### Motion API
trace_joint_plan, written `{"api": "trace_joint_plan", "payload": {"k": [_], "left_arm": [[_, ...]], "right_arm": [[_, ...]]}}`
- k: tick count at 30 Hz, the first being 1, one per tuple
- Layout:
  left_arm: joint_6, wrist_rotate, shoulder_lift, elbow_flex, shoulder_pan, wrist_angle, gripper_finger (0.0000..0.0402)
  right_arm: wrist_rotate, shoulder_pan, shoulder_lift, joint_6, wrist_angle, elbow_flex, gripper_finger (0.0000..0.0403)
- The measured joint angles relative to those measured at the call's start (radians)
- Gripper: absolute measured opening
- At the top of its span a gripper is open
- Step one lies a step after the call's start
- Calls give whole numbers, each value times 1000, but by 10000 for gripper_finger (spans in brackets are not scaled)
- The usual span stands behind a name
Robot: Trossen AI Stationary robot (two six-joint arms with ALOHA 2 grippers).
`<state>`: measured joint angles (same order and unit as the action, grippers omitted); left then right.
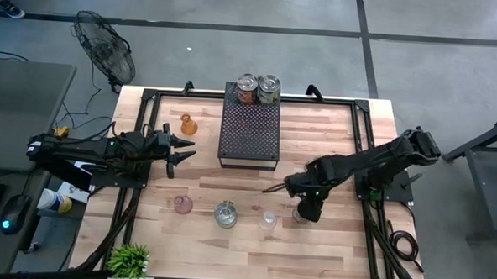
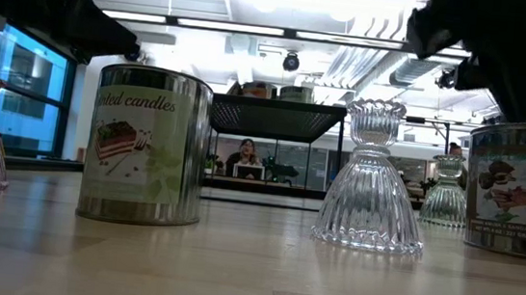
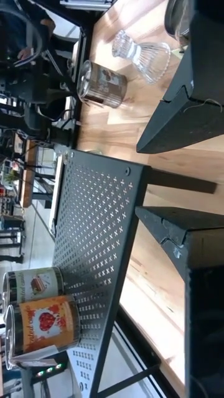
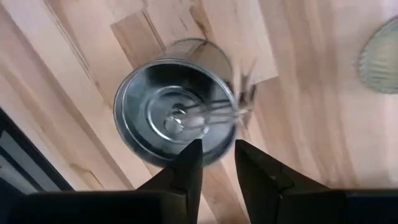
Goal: Pick & Place candle stick holders
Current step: Align the silver scented candle with the silver scented candle on the black shelf
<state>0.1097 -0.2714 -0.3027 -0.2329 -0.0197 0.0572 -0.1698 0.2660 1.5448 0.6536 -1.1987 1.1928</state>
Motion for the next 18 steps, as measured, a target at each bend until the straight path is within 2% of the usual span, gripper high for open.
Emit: {"api": "trace_joint_plan", "payload": {"k": [3, 8, 12, 18], "left_arm": [[0, 0, 0, 0, 0, -1, 145], [0, -22, 0, 0, 0, -2, 145], [3, -27, 0, 0, 0, -2, 145], [8, -27, 0, 0, 0, -4, 145]], "right_arm": [[18, -13, -43, -30, -8, 28, 73], [140, -37, -107, -73, 88, 76, 62], [84, -87, -112, -26, 216, 79, 62], [34, -173, -76, -6, 230, 78, 62]]}}
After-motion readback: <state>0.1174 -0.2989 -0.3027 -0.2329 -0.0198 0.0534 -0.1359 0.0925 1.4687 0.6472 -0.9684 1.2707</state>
